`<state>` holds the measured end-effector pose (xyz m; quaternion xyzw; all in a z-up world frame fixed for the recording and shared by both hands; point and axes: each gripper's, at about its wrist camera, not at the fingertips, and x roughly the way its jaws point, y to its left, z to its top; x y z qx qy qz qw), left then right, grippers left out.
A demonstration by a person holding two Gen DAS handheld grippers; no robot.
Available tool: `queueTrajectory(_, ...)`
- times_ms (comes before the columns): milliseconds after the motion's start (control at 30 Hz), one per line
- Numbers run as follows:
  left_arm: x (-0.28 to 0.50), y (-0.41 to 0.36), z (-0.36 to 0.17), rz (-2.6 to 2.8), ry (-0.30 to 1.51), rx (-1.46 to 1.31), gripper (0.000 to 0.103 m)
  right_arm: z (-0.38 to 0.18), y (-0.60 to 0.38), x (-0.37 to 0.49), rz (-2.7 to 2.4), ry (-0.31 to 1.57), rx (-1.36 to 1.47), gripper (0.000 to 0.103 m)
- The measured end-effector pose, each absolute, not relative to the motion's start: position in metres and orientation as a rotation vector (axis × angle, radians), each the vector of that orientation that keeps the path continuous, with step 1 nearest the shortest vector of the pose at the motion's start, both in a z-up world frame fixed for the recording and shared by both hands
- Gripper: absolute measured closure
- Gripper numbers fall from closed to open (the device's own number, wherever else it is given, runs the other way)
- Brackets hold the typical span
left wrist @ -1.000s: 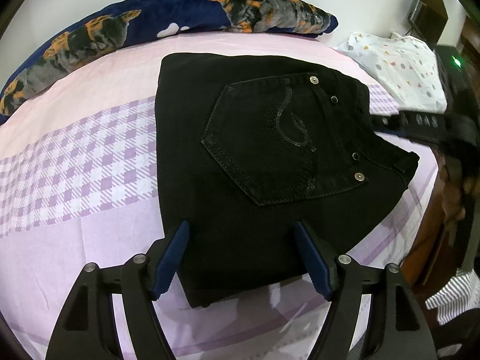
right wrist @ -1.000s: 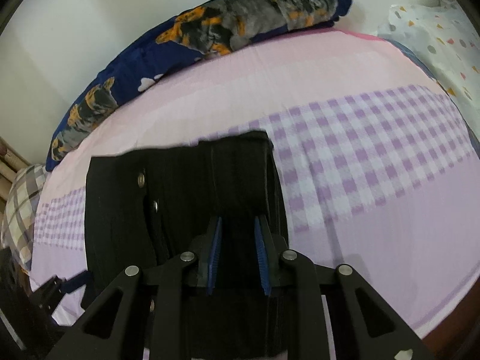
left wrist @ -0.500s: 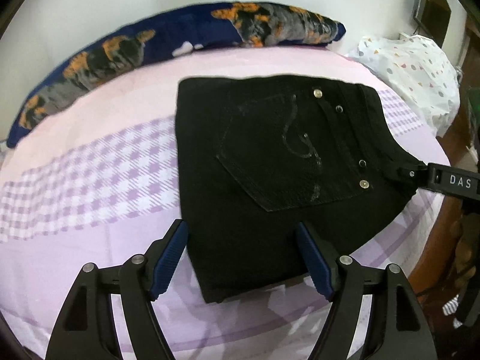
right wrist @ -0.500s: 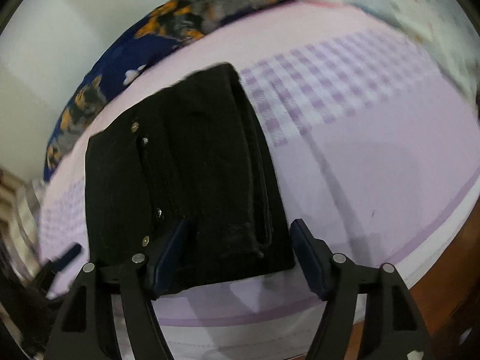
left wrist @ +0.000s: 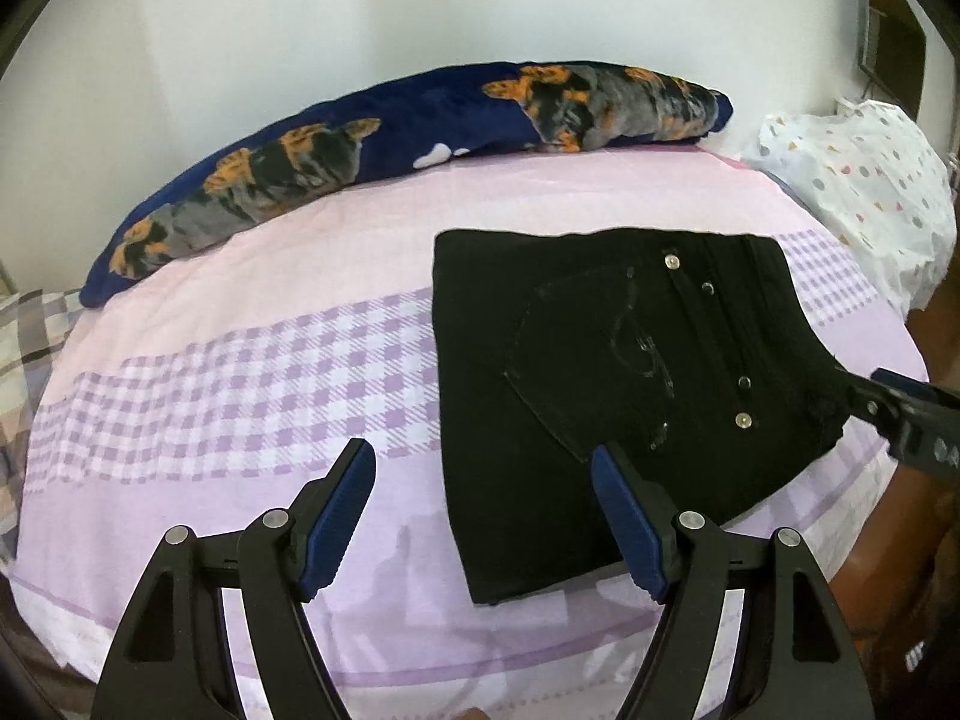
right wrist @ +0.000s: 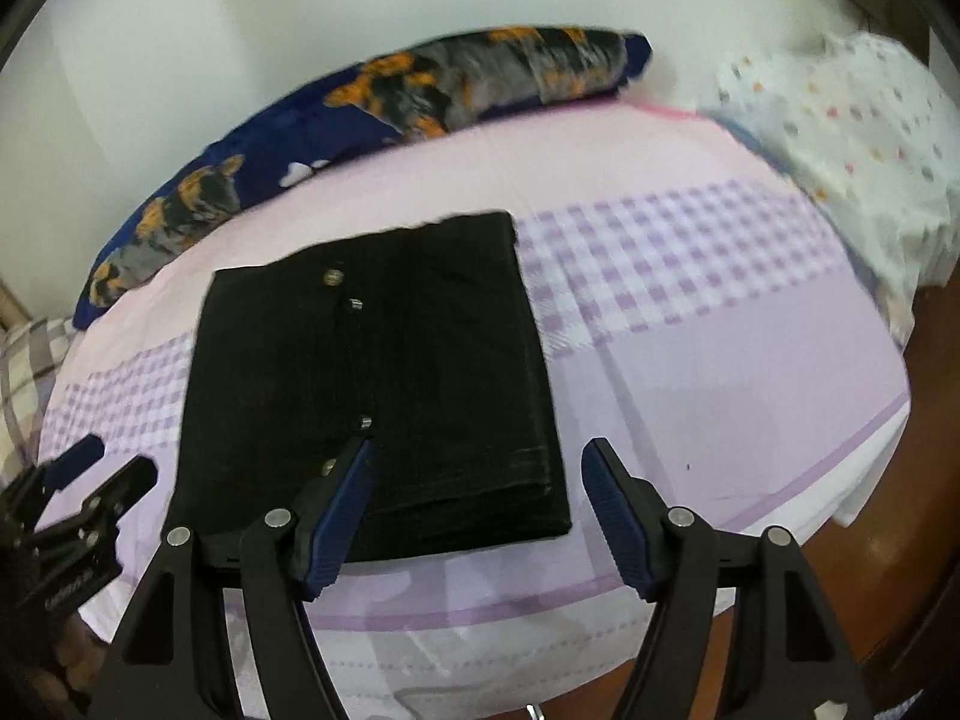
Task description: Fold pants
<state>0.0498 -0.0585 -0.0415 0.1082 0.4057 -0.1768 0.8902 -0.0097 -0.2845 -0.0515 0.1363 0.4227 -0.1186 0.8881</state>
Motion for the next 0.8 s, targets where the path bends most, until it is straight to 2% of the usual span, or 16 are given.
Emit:
queueTrajectory(200,0.039,-0.059,-0.029,-0.33,0.802,0.24,0.025,-0.035,-0.261,-0.02,-0.215,0.802,0.262,0.016)
queueTrajectory(267,0.036,-0.059,-0.029,-0.33,0.805,0.238,0.025,-0.031,-0.254,-0.023,-0.205,0.765,0.227,0.008)
queueTrajectory(367,0.032,-0.059,-0.032,-0.331,0.818,0.234,0.025,-0.03,-0.247,-0.024,-0.199,0.75,0.2,0.004)
queueTrajectory(800,0.026,-0.054,-0.041,-0.273,0.84,0.214,0.025,-0.042,-0.237,-0.018,-0.179,0.831,0.152,0.001)
